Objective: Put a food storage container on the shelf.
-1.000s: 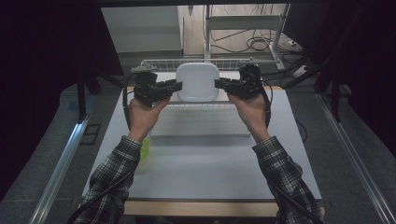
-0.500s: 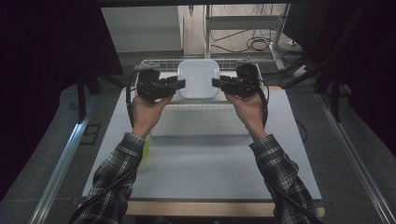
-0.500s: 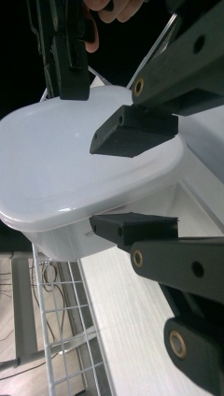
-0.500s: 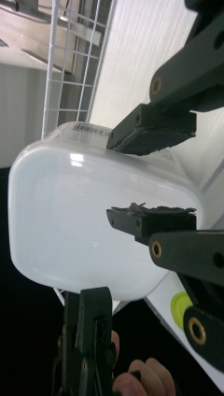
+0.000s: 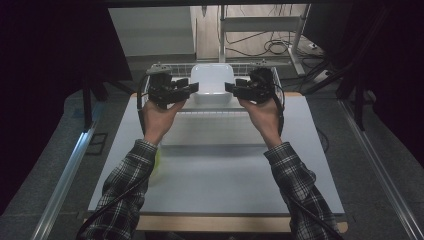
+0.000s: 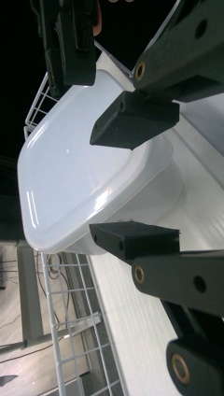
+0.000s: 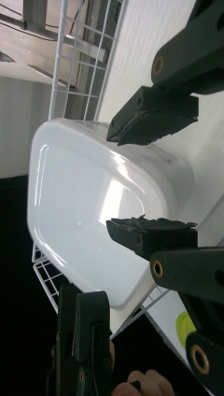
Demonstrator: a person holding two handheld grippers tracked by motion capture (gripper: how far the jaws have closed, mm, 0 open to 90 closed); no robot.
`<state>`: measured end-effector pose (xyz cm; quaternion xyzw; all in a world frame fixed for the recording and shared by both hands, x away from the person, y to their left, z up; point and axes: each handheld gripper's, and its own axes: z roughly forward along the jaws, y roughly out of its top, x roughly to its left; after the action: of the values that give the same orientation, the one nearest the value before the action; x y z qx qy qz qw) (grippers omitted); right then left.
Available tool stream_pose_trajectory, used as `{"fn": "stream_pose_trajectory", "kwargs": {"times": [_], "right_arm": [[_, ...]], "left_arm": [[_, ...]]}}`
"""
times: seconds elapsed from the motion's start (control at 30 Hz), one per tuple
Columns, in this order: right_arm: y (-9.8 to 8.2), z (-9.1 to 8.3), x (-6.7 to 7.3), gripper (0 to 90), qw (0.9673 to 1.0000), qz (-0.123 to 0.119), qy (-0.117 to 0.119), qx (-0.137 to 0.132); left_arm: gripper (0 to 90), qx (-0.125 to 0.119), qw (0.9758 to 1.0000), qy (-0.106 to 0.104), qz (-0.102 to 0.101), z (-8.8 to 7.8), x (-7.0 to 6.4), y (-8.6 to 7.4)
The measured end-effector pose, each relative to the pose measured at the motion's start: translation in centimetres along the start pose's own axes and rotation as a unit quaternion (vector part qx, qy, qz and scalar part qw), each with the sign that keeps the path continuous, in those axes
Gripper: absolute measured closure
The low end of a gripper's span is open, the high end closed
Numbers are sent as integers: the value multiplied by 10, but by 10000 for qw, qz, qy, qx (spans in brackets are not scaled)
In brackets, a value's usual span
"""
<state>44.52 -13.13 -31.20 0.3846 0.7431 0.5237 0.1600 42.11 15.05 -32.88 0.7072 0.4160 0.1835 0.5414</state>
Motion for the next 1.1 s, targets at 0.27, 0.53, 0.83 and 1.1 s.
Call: {"fn": "stream_pose_trajectory", "kwargs": {"times": [0.27, 0.53, 0.83, 1.1], "right_arm": [[2, 3, -1, 488, 10000, -9, -66, -37], [0, 5, -9, 423, 9998, 136, -54, -158], [2, 1, -5, 351, 9997, 81, 20, -221], [-7, -8, 7, 262, 9995, -165, 153, -236]], "left_arm": [[479, -23, 9999, 131, 8, 5, 4, 3], [425, -143, 9996, 246, 33, 8, 5, 2], [333, -243, 9995, 71, 206, -3, 1, 1], [249, -201, 9991, -172, 340, -17, -6, -16]]}}
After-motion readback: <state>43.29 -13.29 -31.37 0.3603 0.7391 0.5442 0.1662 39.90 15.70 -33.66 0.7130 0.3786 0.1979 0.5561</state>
